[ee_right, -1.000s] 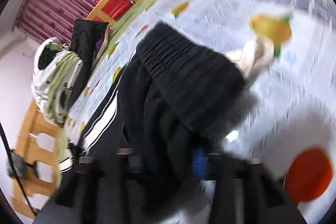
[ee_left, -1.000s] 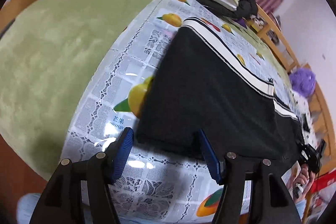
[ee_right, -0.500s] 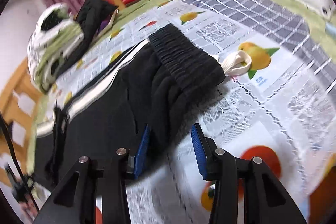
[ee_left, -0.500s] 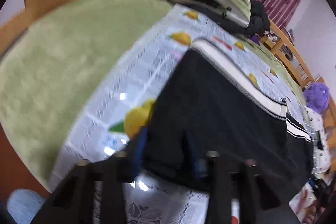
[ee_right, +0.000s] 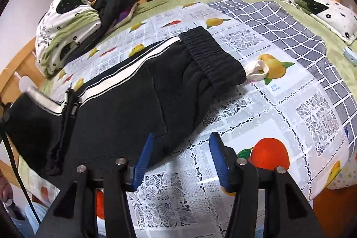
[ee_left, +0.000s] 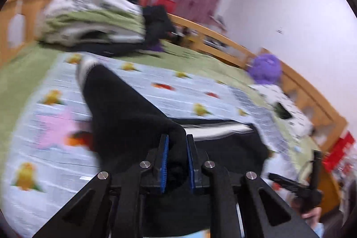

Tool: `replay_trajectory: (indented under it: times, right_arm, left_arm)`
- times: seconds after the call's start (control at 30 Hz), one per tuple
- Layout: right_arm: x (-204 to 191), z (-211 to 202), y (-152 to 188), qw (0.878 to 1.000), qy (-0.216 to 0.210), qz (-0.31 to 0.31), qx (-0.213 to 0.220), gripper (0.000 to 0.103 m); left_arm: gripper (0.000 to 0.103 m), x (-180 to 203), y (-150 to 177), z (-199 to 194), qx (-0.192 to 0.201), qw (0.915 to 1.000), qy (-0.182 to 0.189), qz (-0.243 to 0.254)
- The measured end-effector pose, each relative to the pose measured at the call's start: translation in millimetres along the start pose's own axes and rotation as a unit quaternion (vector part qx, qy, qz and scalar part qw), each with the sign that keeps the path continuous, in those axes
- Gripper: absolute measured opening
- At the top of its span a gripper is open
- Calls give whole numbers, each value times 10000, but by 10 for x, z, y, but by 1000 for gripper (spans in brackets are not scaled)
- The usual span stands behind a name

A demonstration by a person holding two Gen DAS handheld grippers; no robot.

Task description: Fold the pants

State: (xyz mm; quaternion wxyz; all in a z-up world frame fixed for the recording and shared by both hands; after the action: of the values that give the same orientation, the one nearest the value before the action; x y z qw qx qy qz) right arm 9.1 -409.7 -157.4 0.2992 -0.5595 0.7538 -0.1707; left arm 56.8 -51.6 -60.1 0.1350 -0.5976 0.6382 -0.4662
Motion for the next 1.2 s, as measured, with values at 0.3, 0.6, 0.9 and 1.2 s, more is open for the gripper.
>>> replay_trajectory:
  times: [0.3, 0.6, 0.9, 1.2]
  right_arm:
    - [-160, 73, 103, 9985, -327, -354, -246, 52]
    - [-899, 368, -46, 9876, -1469, -378, -407, 57]
    - [-1628, 1204, -58, 9572, -2437, 61, -1558, 38]
    - [-1569, 117, -699, 9623, -2551, -946, -55, 12]
  left_arm:
    - [4, 670, 676, 751, -1201, 9882, 944, 115]
    - [42, -19, 542, 139, -763, 9968, -62, 236]
    - [44, -1007, 653, -99, -912, 9899, -504, -965]
    - [44, -847, 630, 66, -952, 9905, -525, -841]
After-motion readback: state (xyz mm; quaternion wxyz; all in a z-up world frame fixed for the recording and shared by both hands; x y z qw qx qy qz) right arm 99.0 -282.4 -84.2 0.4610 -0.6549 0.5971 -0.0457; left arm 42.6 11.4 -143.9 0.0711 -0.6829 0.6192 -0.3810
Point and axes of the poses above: each gripper's, at about its wrist camera, not at the fingertips, and z roughly the way its jaws point, x to its right, y to its underside, the point moved 3 cm from there along z, roughly the way its jaws point, and after that the axes turned 1 degree about y, right-handed, at the moved point
